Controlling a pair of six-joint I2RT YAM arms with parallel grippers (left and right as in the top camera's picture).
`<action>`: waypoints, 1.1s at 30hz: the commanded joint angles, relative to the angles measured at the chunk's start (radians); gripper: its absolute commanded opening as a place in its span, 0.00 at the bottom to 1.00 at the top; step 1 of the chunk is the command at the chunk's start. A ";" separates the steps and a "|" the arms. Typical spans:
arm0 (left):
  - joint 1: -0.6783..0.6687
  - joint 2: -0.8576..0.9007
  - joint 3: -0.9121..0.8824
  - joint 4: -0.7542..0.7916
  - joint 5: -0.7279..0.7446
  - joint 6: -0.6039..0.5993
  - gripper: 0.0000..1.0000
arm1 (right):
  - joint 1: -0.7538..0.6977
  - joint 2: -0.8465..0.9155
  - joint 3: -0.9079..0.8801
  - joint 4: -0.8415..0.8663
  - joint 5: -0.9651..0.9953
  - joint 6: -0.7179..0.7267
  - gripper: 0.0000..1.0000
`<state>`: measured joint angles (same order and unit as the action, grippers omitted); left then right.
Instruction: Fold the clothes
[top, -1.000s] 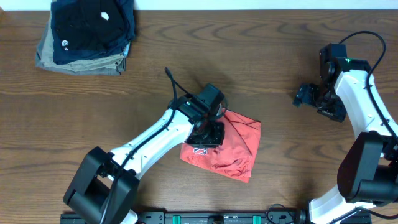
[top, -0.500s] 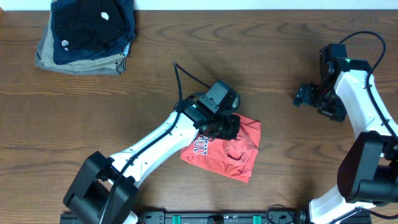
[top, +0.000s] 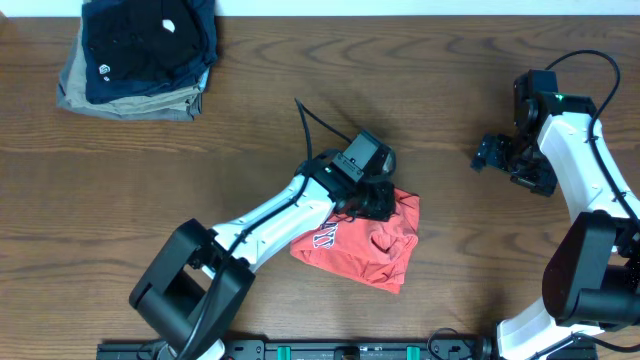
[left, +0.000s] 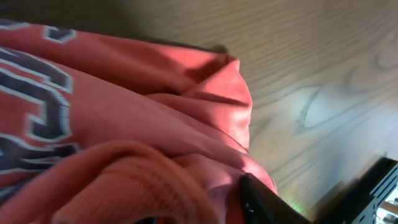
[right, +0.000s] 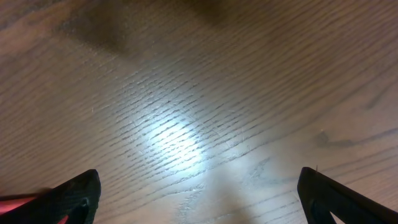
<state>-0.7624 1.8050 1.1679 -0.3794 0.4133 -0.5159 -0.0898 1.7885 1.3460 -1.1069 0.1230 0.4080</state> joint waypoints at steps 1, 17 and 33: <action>-0.032 0.002 0.019 0.004 0.045 0.001 0.45 | -0.005 0.001 0.000 -0.001 0.000 -0.013 0.99; -0.130 -0.141 0.054 -0.019 0.182 0.002 0.50 | -0.005 0.001 0.000 -0.001 0.000 -0.013 0.99; -0.119 -0.185 0.053 -0.306 0.090 0.041 0.59 | -0.005 0.001 0.000 -0.001 0.000 -0.013 0.99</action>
<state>-0.8864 1.6405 1.1995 -0.6510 0.5354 -0.4953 -0.0898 1.7885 1.3460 -1.1069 0.1230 0.4080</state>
